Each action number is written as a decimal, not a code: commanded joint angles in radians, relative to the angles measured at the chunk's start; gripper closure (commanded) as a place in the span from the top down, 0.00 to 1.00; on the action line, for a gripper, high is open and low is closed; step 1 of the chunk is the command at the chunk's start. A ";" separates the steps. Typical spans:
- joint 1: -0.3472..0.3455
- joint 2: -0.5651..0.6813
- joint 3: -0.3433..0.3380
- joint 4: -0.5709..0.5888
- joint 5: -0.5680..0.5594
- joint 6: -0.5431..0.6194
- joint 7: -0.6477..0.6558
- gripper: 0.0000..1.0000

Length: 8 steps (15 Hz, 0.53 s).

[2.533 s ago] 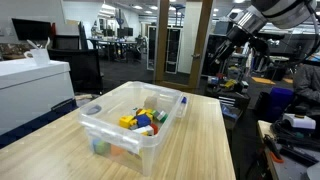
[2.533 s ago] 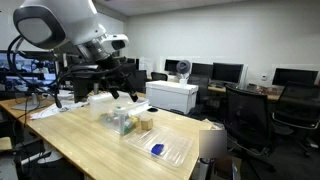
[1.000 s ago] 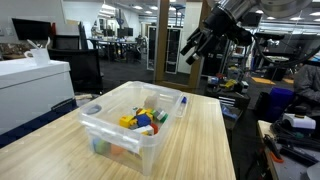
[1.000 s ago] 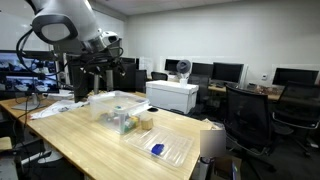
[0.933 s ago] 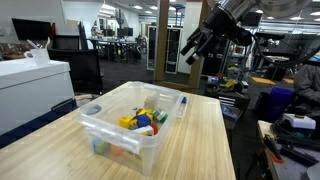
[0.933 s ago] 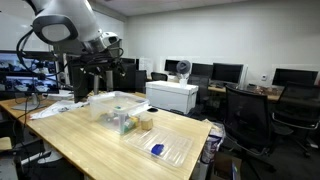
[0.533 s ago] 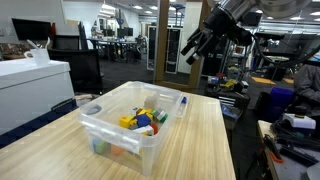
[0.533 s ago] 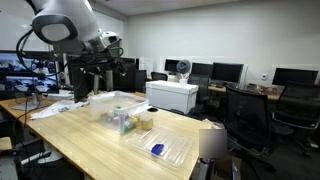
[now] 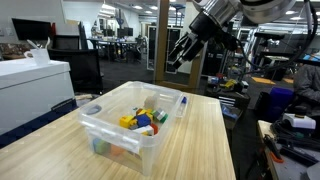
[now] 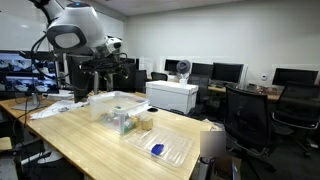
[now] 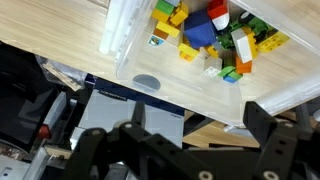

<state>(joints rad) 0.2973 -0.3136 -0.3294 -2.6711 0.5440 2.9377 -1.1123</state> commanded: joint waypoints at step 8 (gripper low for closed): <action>0.193 0.320 -0.072 0.184 0.212 -0.001 -0.107 1.00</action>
<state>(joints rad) 0.4763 -0.0681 -0.3911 -2.5344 0.6969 2.9384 -1.1548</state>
